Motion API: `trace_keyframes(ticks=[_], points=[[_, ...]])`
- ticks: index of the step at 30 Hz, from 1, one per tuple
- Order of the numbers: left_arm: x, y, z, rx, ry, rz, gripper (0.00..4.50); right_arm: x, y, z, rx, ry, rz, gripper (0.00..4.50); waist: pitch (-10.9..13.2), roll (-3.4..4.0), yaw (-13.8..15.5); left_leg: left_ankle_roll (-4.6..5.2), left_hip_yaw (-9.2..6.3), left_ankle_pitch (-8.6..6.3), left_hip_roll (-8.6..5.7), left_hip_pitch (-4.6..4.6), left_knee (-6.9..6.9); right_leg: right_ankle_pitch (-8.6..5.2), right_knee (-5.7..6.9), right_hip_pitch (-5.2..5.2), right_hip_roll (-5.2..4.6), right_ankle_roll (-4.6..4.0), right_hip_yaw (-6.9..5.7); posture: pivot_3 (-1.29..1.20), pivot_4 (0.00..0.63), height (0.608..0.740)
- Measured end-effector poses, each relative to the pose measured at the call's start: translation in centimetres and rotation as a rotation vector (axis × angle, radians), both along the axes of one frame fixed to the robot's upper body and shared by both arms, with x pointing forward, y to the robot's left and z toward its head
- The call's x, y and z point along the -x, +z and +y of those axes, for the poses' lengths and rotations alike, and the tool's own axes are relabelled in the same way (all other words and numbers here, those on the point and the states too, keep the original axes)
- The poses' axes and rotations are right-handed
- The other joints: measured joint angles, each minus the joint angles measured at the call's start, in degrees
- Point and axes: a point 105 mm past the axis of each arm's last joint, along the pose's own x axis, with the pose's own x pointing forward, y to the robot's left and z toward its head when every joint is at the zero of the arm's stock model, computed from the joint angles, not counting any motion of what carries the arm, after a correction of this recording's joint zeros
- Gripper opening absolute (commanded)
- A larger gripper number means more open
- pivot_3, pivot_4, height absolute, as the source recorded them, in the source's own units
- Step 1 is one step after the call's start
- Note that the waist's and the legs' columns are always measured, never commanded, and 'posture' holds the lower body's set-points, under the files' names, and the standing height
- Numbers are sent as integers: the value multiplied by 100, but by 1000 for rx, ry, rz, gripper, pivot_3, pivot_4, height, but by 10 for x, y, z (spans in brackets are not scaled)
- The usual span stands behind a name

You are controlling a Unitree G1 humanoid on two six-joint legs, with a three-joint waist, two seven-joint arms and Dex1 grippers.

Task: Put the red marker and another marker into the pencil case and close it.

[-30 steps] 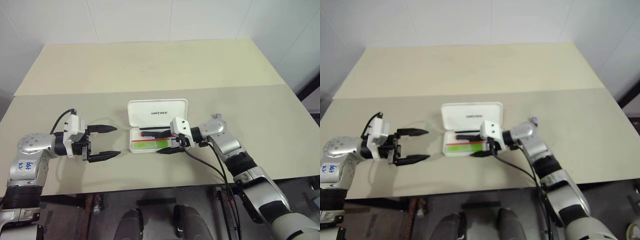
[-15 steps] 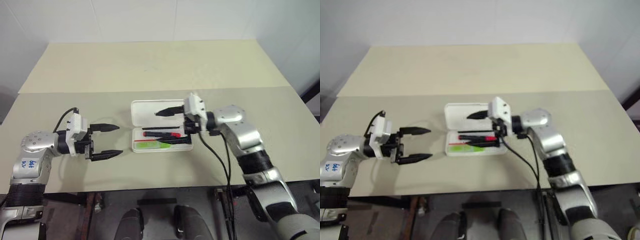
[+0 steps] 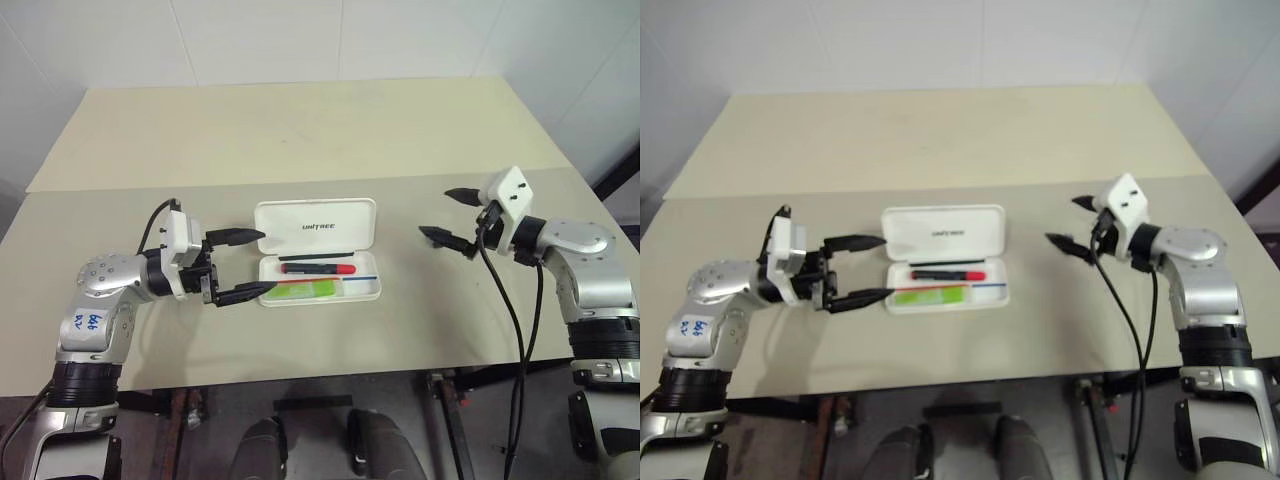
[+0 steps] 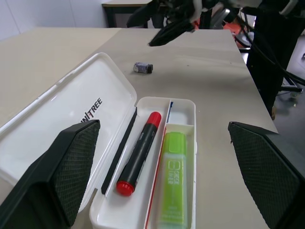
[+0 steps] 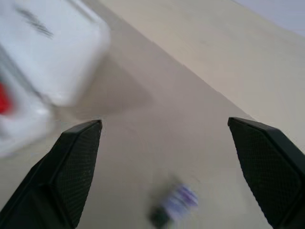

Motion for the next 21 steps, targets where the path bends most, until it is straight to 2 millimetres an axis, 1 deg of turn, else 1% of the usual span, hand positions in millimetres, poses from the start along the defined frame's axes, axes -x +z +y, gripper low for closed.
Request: trace_keyframes(ticks=[2, 3, 6, 7, 11, 15, 18, 21], points=[[1, 0, -3, 2, -5, -4, 4500, -6, -9, -4, -58, -104, 4, 4459, -1, -1, 3, 0, 0, 0, 0, 0, 3, 2, 1, 1, 0, 3, 1, 0, 150, 740], [0, 0, -5, 5, -5, -5, 4500, -8, -17, -4, -91, -157, 16, 4459, -1, -1, 2, 0, -1, 0, 0, 1, 3, 2, 2, 2, 0, 3, 3, 0, 150, 740], [0, -1, -8, 16, -9, -1, 4500, -10, -46, 4, -166, -266, 84, 4459, -1, -1, 5, -1, -1, 1, -2, 0, 3, 3, 4, 1, -1, 5, 4, 0, 150, 740], [0, -1, -9, 19, -11, 0, 4500, -10, -53, 7, -187, -295, 99, 4459, -1, -1, 4, 0, 0, 1, -2, -1, 3, 4, 4, 0, -2, 7, 6, 0, 150, 740], [0, -1, -10, 22, -14, 0, 4500, -11, -60, 17, -260, -403, 94, 4459, -1, -1, 3, 2, 0, 1, -2, 0, 3, 6, 3, 1, -2, 9, 8, 0, 150, 740], [0, -1, -10, 22, -14, 0, 4500, -10, -71, 13, -268, -515, 87, 4459, -1, -1, 11, 2, 0, 1, -4, -1, 1, 6, 1, 1, -3, 9, 8, 0, 150, 740], [0, -1, -10, 22, -14, -1, 4500, -9, -73, 11, -274, -561, 61, 3857, -1, -2, 11, 6, -1, 2, -5, 0, 3, 8, 0, 4, -3, 12, 9, 0, 150, 740], [0, -1, -10, 22, -14, -1, 4500, -8, -76, 14, -289, -575, 54, 2804, -2, -3, 14, 7, -3, 4, -6, 0, 4, 9, 1, 6, -3, 13, 9, 0, 150, 740]])
